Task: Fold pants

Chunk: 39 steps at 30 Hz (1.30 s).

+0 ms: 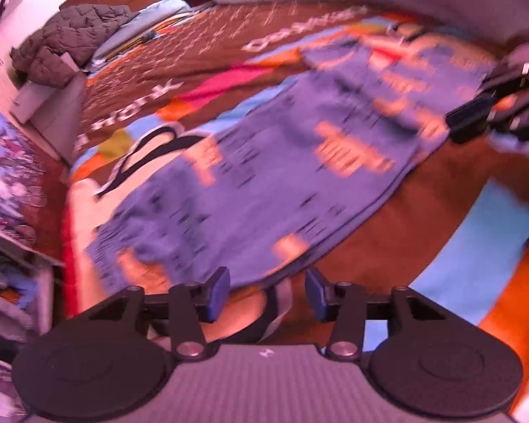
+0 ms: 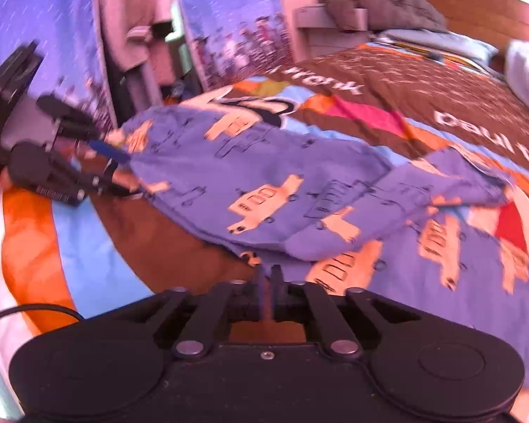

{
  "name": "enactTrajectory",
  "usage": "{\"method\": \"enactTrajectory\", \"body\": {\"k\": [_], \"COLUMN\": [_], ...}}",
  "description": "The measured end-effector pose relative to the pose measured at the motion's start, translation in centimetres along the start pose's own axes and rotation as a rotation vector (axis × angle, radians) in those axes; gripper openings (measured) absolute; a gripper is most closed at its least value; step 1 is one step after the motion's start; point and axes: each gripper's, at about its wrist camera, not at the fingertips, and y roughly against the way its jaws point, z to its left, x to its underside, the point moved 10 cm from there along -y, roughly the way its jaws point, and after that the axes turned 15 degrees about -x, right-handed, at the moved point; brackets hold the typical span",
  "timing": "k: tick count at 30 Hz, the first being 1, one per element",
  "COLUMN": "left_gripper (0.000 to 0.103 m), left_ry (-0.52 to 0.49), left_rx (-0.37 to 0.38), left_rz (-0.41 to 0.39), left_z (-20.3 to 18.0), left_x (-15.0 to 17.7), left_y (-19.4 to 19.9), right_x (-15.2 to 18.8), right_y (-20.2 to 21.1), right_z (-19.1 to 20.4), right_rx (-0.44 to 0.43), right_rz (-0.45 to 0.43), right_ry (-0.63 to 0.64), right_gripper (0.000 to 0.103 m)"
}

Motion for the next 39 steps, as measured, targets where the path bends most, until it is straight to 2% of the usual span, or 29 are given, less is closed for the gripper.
{"method": "enactTrajectory", "body": {"k": [1, 3, 4, 5, 6, 9, 11, 14, 18, 23, 25, 27, 28, 29, 30, 32, 36, 39], "left_gripper": [0.062, 0.08, 0.086, 0.095, 0.098, 0.098, 0.095, 0.082, 0.066, 0.052, 0.04, 0.022, 0.019, 0.019, 0.019, 0.019, 0.019, 0.018], "left_ry": [0.027, 0.089, 0.123, 0.166, 0.21, 0.325, 0.408, 0.518, 0.672, 0.792, 0.812, 0.816, 0.83, 0.841, 0.846, 0.843, 0.808, 0.812], "left_rx": [0.033, 0.087, 0.104, 0.12, 0.136, 0.2, 0.258, 0.395, 0.47, 0.546, 0.559, 0.54, 0.541, 0.551, 0.573, 0.606, 0.613, 0.608], "left_rz": [-0.018, -0.066, -0.089, -0.114, -0.135, -0.154, -0.141, -0.076, 0.046, 0.024, -0.006, -0.031, -0.03, -0.025, -0.024, -0.028, -0.04, -0.03], "left_z": [-0.6, -2.0, -2.7, -3.5, -4.2, -6.5, -7.5, -9.0, -9.4, -8.5, -8.2, -8.0, -7.9, -7.9, -7.8, -7.9, -8.6, -8.7], "left_x": [-0.8, -2.9, -4.0, -5.2, -6.3, -9.3, -10.8, -12.2, -11.5, -9.7, -8.8, -8.0, -7.8, -7.8, -7.9, -8.2, -8.5, -8.7], "left_y": [0.3, 0.6, 0.5, 0.2, -0.1, -2.0, -3.3, -5.4, -8.1, -9.1, -9.4, -9.7, -9.9, -10.0, -10.0, -10.0, -10.0, -10.2], "right_x": [0.0, 0.1, 0.3, 0.6, 0.9, 2.2, 3.2, 4.4, 4.9, 1.3, -1.3, -4.5, -5.7, -7.0, -8.5, -10.7, -14.7, -16.2], "right_y": [0.6, 2.4, 3.3, 4.1, 5.1, 7.8, 9.4, 11.5, 13.3, 13.0, 11.8, 9.7, 8.6, 7.2, 5.4, 1.8, -4.3, -8.1], "right_z": [-0.2, -1.1, -1.7, -2.3, -3.1, -5.5, -7.1, -9.3, -11.5, -13.8, -14.9, -15.8, -16.1, -16.6, -17.4, -19.0, -21.4, -22.9], "right_rx": [0.013, 0.057, 0.08, 0.102, 0.13, 0.195, 0.242, 0.298, 0.324, 0.267, 0.227, 0.164, 0.138, 0.115, 0.112, 0.134, 0.162, 0.248], "right_rz": [-0.022, -0.065, -0.085, -0.098, -0.114, -0.15, -0.162, -0.173, -0.198, -0.221, -0.213, -0.19, -0.179, -0.158, -0.13, -0.056, 0.034, 0.118], "right_ry": [-0.017, -0.054, -0.075, -0.093, -0.119, -0.183, -0.219, -0.254, -0.278, -0.253, -0.241, -0.216, -0.209, -0.208, -0.206, -0.209, -0.268, -0.309], "right_gripper": [0.029, 0.057, 0.066, 0.082, 0.091, 0.1, 0.102, 0.102, 0.102, 0.102, 0.101, 0.091, 0.087, 0.078, 0.066, 0.052, 0.05, 0.051]}}
